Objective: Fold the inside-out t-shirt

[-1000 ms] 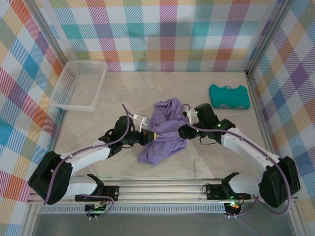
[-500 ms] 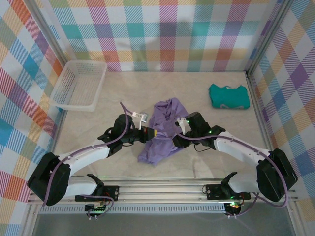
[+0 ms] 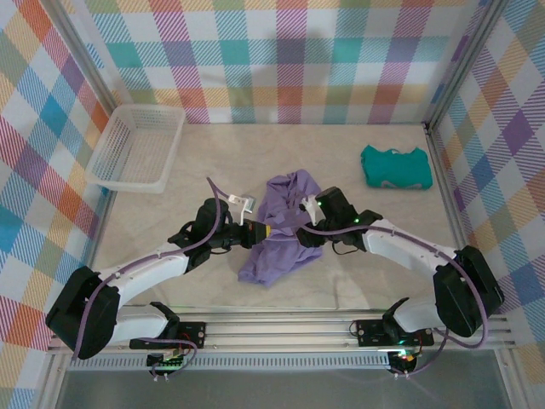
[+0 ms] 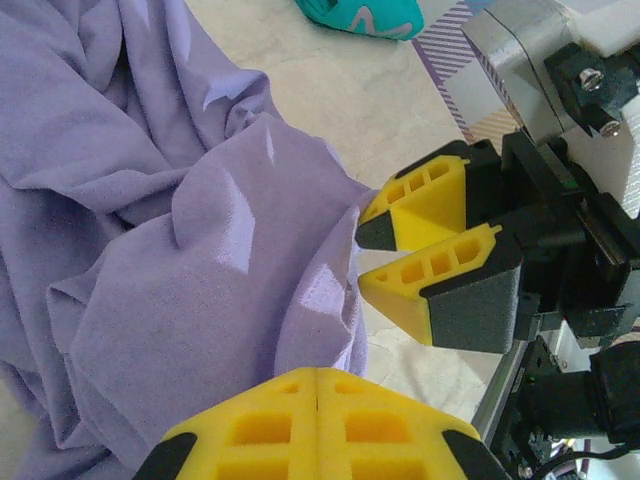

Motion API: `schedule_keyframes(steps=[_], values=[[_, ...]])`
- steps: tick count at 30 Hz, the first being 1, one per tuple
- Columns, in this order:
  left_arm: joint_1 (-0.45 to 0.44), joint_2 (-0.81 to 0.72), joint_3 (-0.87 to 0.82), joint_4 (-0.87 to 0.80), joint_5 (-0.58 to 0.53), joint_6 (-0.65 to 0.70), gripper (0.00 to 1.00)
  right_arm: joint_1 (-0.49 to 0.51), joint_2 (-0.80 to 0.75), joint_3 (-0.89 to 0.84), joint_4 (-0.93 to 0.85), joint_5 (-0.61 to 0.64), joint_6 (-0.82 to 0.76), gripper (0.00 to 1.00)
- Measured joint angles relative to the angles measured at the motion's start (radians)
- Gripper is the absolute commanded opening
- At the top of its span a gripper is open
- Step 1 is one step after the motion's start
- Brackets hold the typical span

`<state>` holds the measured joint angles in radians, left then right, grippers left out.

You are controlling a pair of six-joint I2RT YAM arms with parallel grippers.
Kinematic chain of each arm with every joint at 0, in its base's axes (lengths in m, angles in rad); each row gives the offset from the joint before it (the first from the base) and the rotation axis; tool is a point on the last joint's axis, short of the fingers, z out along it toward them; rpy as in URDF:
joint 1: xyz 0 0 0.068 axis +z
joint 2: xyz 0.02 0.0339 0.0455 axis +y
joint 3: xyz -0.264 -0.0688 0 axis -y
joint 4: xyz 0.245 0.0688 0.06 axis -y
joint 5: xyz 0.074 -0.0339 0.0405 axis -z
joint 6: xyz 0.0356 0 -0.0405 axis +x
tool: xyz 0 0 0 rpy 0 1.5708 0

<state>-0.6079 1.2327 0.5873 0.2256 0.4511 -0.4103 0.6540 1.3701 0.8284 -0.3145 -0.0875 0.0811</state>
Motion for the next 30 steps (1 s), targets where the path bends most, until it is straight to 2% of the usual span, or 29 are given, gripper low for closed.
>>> schedule_keyframes(steps=[19, 30], values=[[0.0, 0.0, 0.005, -0.018, 0.0, 0.011, 0.0, -0.014, 0.12, 0.099, -0.028, -0.013, -0.09, 0.47], [0.0, 0.0, 0.013, -0.041, -0.008, 0.019, 0.0, -0.026, 0.142, 0.108, -0.072, -0.148, -0.095, 0.1]])
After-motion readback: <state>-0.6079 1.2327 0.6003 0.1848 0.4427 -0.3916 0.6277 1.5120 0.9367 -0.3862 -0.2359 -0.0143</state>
